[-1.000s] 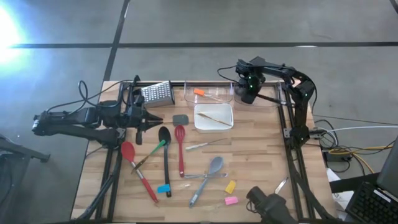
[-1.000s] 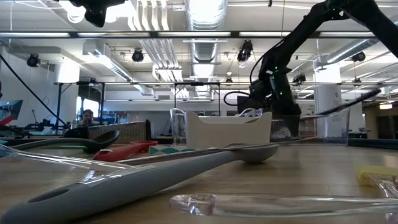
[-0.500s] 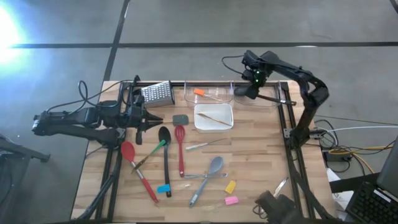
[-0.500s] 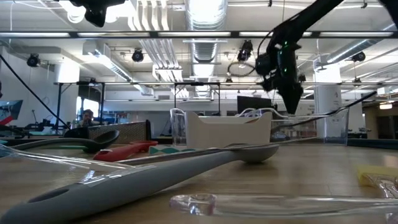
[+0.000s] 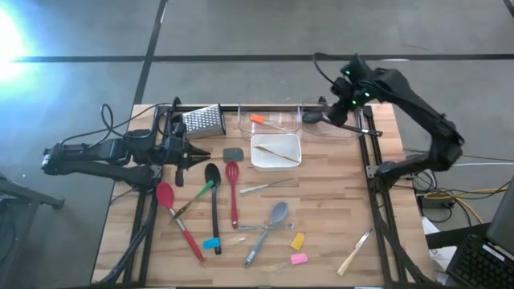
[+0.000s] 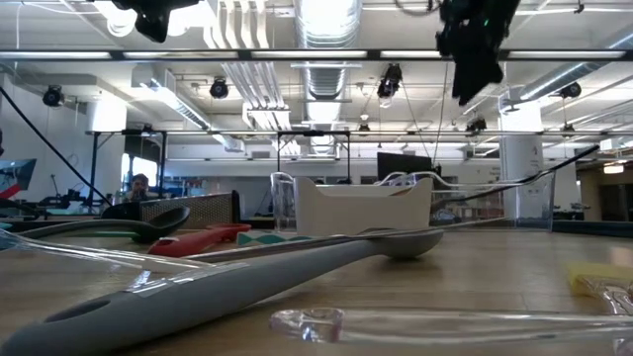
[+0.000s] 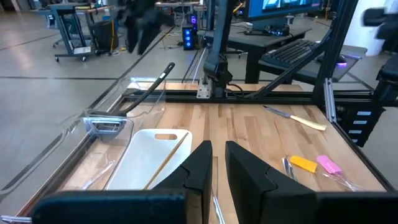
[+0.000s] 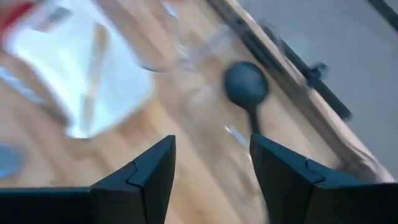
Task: Pick & Place Kitchen Items
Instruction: Put the silver table knife into the white bin
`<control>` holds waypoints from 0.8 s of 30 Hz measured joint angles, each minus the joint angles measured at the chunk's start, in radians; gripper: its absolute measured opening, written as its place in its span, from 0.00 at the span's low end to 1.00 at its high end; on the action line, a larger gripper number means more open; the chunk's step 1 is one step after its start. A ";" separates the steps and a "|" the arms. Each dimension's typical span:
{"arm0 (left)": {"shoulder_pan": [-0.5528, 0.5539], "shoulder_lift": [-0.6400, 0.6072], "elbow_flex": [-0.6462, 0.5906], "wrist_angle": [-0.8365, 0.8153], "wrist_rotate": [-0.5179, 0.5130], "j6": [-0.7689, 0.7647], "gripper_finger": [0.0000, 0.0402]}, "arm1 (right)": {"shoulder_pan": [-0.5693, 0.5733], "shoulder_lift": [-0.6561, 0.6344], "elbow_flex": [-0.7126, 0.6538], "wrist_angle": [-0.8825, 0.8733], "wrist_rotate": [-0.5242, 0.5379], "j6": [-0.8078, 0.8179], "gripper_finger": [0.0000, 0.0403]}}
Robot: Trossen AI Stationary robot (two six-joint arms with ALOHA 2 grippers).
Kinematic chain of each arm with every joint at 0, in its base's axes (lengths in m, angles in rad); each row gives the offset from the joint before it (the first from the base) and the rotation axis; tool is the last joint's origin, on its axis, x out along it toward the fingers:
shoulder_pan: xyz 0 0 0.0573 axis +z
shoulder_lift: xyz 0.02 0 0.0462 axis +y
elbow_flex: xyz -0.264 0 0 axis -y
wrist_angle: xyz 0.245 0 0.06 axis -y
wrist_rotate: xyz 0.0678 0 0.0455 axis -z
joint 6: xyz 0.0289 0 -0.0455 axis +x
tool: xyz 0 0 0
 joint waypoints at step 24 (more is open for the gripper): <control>0.000 0.000 0.000 -0.025 0.000 -0.091 0.13 | 0.897 -0.160 -0.090 0.104 0.053 0.515 0.50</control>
